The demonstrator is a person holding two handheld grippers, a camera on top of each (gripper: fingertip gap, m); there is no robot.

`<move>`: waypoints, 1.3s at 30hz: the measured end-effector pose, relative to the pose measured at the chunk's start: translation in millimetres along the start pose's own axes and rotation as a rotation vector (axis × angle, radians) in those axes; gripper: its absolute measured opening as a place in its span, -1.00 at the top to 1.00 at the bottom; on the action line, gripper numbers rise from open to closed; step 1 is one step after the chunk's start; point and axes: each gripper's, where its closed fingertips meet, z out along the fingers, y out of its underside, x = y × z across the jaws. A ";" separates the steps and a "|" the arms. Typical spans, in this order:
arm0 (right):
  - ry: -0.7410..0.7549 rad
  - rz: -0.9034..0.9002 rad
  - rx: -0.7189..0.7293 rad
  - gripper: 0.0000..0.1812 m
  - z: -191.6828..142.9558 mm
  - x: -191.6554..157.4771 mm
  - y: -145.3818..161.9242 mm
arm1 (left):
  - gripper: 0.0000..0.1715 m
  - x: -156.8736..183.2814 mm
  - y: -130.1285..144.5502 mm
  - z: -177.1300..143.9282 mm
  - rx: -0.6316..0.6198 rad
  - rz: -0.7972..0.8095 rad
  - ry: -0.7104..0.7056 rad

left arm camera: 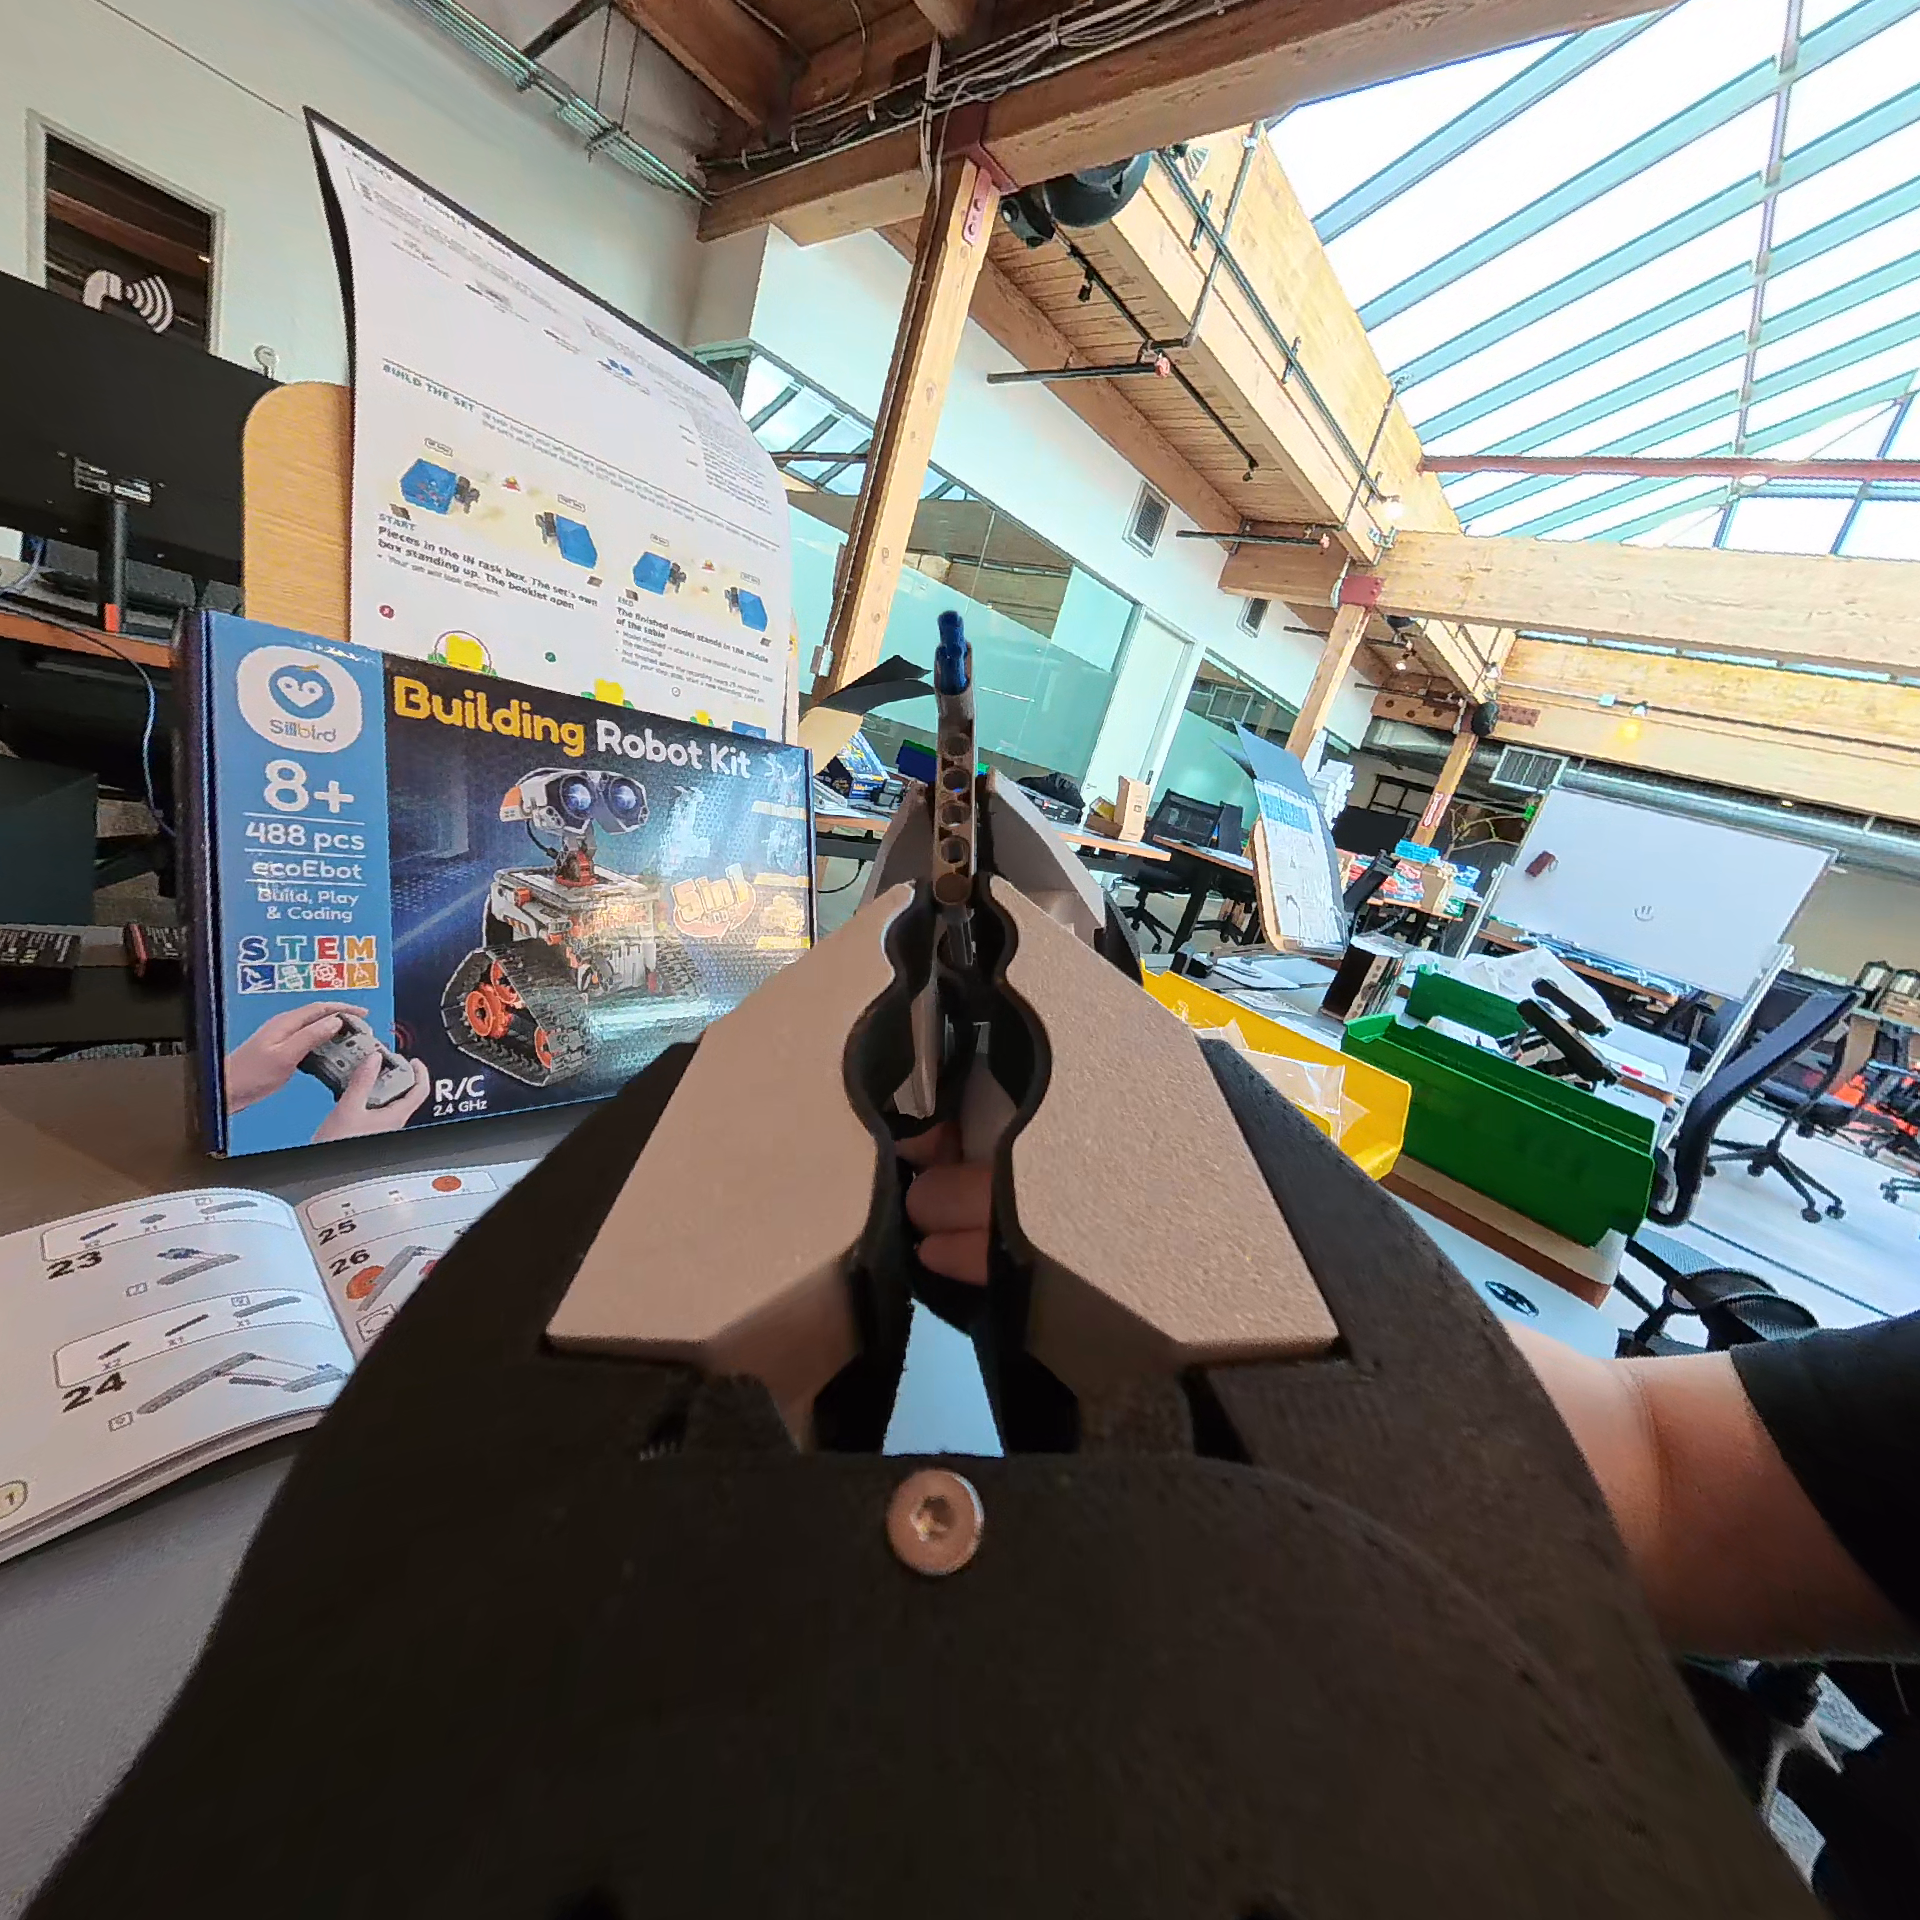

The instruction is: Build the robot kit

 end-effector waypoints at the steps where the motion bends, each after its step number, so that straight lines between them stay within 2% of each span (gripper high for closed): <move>1: 0.003 0.000 -0.005 0.95 -0.3 0.8 0.5 | 0.94 -0.5 0.5 -0.2 0.001 -0.005 0.001; 10: 0.015 -0.030 -0.041 0.95 -2.4 1.7 1.6 | 0.94 -0.1 2.5 -0.1 -0.001 -0.014 0.010; 14: 0.008 -0.053 -0.072 0.95 -4.2 -0.1 1.3 | 0.94 2.0 3.2 0.6 -0.024 0.064 0.004; 15: 0.010 -0.065 -0.072 0.95 -5.6 -0.2 -0.5 | 0.83 1.0 3.7 -0.5 -0.045 0.104 -0.009; 16: 0.013 -0.072 -0.062 0.95 -7.9 -0.4 -4.8 | 0.61 -2.1 4.2 -3.2 -0.070 0.149 -0.034; 17: 0.016 -0.073 -0.050 0.95 -10.8 -0.6 -10.5 | 0.47 -7.1 6.1 -7.7 -0.107 0.194 -0.063; 18: 0.022 -0.079 -0.039 0.95 -14.4 -0.3 -17.0 | 0.47 -12.5 10.7 -13.6 -0.165 0.227 -0.083; 19: 0.035 -0.093 -0.036 0.95 -18.4 0.8 -23.0 | 0.63 -17.0 20.7 -20.5 -0.256 0.239 -0.083; 21: 0.062 -0.127 -0.037 0.95 -26.4 2.9 -33.6 | 0.69 -33.0 53.5 -37.4 -0.516 0.207 -0.109; 23: 0.084 -0.143 -0.030 0.95 -33.6 5.0 -42.9 | 0.66 -55.8 90.8 -58.1 -0.798 0.192 -0.184; 26: 0.097 -0.148 -0.009 0.95 -41.0 5.6 -52.6 | 0.82 -78.8 124.1 -67.5 -0.993 0.298 -0.242; 29: 0.115 -0.157 -0.015 0.95 -44.7 7.9 -54.6 | 0.84 -103.7 155.8 -75.6 -1.209 0.367 -0.290; 33: 0.122 -0.166 -0.031 0.95 -44.8 8.0 -53.4 | 0.85 -106.9 180.9 -67.4 -1.334 0.347 -0.230; 36: 0.124 -0.174 -0.049 0.95 -44.6 7.3 -52.7 | 0.86 -104.3 188.0 -68.5 -1.390 0.298 -0.181; 39: 0.126 -0.188 -0.062 0.95 -45.3 6.5 -53.1 | 0.78 -99.1 188.1 -75.6 -1.419 0.228 -0.163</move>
